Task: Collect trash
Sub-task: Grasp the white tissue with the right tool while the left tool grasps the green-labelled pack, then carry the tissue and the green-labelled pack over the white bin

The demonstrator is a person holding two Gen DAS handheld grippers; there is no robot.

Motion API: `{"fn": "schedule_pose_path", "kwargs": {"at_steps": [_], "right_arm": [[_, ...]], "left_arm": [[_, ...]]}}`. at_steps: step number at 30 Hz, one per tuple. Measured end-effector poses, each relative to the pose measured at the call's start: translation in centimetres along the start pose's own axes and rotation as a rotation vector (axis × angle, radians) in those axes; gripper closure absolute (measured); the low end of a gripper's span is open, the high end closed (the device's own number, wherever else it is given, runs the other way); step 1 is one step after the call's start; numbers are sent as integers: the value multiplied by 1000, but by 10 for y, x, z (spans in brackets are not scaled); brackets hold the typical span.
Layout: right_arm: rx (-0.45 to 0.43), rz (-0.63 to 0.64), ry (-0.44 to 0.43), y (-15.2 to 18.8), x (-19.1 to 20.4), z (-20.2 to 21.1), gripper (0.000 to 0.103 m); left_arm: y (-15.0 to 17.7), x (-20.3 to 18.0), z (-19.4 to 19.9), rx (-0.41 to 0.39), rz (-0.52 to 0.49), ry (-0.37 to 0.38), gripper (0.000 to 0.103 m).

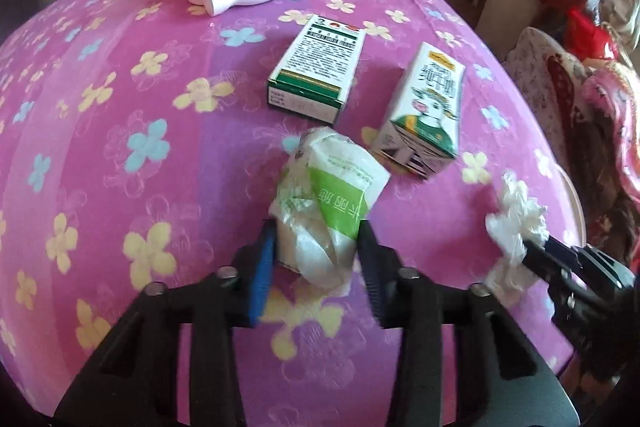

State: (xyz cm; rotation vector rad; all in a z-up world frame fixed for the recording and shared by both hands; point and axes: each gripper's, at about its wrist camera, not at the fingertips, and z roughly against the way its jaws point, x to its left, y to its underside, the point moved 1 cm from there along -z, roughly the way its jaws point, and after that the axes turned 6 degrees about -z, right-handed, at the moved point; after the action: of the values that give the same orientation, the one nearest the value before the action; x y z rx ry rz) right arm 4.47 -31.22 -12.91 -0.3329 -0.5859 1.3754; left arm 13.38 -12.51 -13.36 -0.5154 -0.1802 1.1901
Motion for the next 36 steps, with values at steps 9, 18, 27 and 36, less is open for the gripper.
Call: {"fn": "schedule_pose_path", "kwargs": {"at_steps": [9, 18, 27, 36], "right_arm": [[-75, -72, -43, -1, -18, 45, 84], [-132, -109, 13, 3, -51, 86, 84], [-172, -176, 93, 8, -104, 116, 84], [-180, -244, 147, 20, -151, 132, 84]], "left_arm": [[16, -43, 37, -71, -50, 43, 72], [11, -103, 57, -118, -130, 85, 72], [-1, -168, 59, -141, -235, 112, 72], [-7, -226, 46, -131, -316, 138, 72]]}}
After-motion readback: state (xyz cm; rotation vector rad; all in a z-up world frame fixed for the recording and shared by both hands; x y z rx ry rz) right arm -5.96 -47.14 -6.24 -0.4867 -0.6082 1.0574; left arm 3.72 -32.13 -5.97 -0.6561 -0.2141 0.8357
